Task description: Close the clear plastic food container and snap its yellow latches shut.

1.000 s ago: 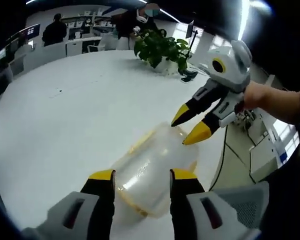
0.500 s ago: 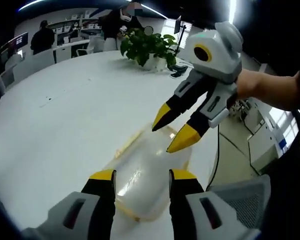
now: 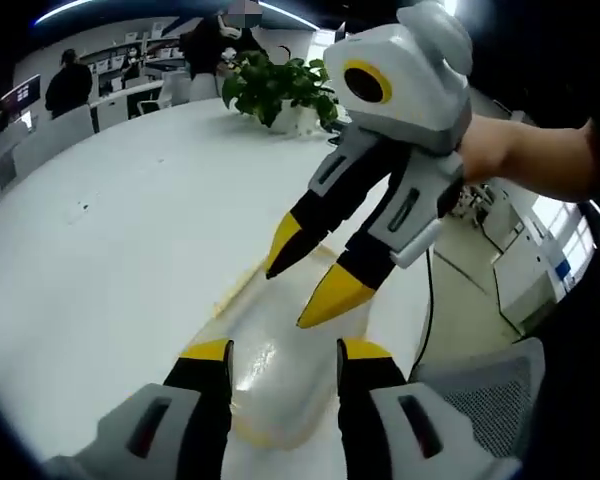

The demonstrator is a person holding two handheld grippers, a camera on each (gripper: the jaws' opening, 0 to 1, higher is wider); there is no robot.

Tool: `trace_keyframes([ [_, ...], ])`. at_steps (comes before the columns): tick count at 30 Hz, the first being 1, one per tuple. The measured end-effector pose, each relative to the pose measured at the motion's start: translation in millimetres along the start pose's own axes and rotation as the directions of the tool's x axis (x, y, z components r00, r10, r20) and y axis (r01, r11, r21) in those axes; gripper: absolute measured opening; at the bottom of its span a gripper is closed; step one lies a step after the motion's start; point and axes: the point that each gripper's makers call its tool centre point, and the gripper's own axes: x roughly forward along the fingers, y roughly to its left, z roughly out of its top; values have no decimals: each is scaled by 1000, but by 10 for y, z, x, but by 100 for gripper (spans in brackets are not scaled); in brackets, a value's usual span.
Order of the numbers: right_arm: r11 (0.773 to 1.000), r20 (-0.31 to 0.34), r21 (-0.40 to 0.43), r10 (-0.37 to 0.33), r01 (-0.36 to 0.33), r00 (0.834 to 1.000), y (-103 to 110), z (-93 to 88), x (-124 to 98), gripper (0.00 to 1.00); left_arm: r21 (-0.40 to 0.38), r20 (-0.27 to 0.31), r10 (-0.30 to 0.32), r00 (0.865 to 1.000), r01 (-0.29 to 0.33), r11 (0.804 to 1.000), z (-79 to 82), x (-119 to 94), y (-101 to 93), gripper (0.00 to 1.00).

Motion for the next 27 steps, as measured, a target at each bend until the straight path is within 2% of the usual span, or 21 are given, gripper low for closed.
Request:
trace_keyframes([
  [6,1000,-16,-24,-10,9,1000,-77,64,35,26,21,-17,-9,1000,9,1000,-42,19,-41,40],
  [11,1000,-29,-27,-7,6,1000,-124,100,64,26,16,8,17,1000,-18,1000,26,4,44,39],
  [16,1000,-52,-23,-11,10,999,-199,88,130,26,40,-18,10,1000,-9,999,-32,28,-12,42],
  [20,1000,-70,-2,-10,10,998,-276,88,154,26,112,-33,46,998,-42,993,-84,32,-39,60],
  [24,999,-102,-10,31,-33,994,-253,58,200,26,171,-56,56,997,-45,984,-143,68,-117,61],
  [26,999,-129,-22,34,-37,991,-266,31,217,26,230,-60,87,994,-71,971,-157,79,-101,61],
  [27,999,-142,-34,31,-37,989,-276,19,221,26,232,-63,89,994,-72,970,-169,86,-120,61],
])
